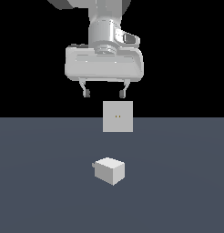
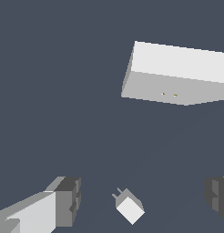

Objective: Plug the charger into the wall socket.

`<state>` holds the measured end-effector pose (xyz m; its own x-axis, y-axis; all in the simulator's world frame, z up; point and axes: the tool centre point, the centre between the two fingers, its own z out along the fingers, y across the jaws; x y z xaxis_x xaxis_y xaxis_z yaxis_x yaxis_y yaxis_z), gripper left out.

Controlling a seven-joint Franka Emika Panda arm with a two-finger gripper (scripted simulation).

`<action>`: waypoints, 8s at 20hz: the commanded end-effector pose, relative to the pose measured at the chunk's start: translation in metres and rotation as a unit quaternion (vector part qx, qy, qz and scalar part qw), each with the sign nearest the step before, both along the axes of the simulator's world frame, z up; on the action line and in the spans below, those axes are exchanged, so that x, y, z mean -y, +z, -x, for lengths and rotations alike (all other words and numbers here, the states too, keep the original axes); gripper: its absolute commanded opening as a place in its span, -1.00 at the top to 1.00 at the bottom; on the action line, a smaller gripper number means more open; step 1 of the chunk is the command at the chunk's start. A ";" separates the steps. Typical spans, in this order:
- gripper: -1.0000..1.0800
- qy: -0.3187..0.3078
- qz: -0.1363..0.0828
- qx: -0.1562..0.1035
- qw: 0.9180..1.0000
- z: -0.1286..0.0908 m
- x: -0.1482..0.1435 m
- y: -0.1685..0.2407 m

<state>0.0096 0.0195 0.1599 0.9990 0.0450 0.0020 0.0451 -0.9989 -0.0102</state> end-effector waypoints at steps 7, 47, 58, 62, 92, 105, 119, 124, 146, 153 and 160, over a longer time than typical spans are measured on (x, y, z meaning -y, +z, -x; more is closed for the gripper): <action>-0.92 0.014 0.000 0.001 1.000 0.004 -0.001 -0.003; -0.92 0.389 -0.005 0.022 0.921 0.115 0.014 -0.096; -0.92 0.393 -0.005 0.022 0.919 0.117 0.016 -0.104; -0.92 0.394 -0.005 0.022 0.919 0.117 0.016 -0.119; 1.00 0.372 -0.004 0.022 0.928 0.111 0.014 -0.143; 1.00 0.235 -0.002 0.023 0.972 0.074 0.006 -0.116; 1.00 0.034 0.003 0.023 0.999 0.021 0.017 -0.078; 1.00 -0.019 0.004 0.023 1.000 0.008 0.024 -0.068; 1.00 -0.067 0.006 0.022 0.998 -0.010 0.033 -0.060; 1.00 -0.067 0.006 0.022 0.998 -0.034 0.035 -0.060; 1.00 -0.067 0.006 0.022 0.997 -0.049 0.037 -0.060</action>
<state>0.0562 -0.0170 0.0997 0.9950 -0.0891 0.0454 -0.0892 -0.9960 -0.0001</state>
